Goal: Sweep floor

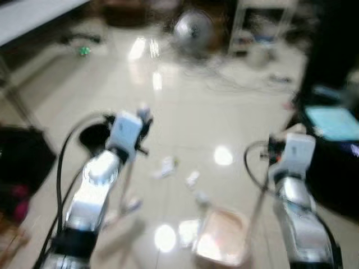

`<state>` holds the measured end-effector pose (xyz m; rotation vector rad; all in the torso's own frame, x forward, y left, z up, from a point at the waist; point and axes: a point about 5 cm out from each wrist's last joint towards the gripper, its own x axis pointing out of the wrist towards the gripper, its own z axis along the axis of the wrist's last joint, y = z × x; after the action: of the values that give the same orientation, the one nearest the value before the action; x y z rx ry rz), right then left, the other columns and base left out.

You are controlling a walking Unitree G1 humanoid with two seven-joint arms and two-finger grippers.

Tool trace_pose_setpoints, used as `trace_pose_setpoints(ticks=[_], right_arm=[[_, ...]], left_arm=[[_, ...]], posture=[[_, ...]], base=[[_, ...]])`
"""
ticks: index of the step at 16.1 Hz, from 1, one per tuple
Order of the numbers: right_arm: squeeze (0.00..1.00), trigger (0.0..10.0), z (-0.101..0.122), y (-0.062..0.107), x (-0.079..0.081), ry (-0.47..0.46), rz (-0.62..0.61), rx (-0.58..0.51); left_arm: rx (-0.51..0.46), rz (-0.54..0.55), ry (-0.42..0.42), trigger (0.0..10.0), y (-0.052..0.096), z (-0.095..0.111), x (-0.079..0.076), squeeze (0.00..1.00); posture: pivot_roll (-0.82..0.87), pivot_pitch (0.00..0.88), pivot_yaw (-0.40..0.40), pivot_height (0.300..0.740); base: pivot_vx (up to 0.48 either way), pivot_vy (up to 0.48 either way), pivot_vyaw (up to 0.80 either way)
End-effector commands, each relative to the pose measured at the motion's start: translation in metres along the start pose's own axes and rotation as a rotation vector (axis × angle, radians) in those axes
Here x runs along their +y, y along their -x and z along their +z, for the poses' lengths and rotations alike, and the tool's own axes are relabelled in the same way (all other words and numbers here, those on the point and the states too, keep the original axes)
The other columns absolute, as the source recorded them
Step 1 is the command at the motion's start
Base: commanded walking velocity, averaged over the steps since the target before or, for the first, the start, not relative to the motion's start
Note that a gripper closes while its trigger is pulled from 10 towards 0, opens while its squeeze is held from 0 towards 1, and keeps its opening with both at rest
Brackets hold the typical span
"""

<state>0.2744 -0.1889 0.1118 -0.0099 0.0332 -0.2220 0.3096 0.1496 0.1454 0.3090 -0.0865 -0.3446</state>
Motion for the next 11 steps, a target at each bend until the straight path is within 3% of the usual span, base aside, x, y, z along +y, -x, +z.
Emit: trace_pose_setpoints(ticks=[1, 7, 8, 11], right_arm=[[0.0, 10.0, 0.005, -0.005, -0.011, 0.037, -0.027, -0.026], [0.0, 10.0, -0.002, -0.017, -0.028, 0.113, -0.028, -0.055], [0.0, 10.0, -0.006, -0.018, -0.031, 0.127, -0.022, -0.059], [0.0, 10.0, -0.016, -0.019, -0.039, 0.157, -0.01, -0.073]], left_arm=[[-0.059, -0.026, -0.006, 10.0, -0.008, 0.012, -0.008, 0.0], [-0.041, -0.029, 0.036, 10.0, -0.014, 0.002, -0.014, 0.0], [-0.044, 0.001, 0.079, 10.0, -0.013, -0.004, -0.014, 0.0], [0.0, 0.062, 0.108, 10.0, -0.017, -0.017, -0.015, 0.0]], posture=[[0.06, 0.0, 0.022, 0.74], [0.08, 0.09, 0.011, 0.74], [0.09, 0.118, 0.018, 0.74], [0.13, 0.205, 0.04, 0.74]], base=[[0.42, 0.0, 0.0], [0.415, 0.0, 0.0], [0.0, 0.0, 0.0], [0.0, 0.0, 0.0]])
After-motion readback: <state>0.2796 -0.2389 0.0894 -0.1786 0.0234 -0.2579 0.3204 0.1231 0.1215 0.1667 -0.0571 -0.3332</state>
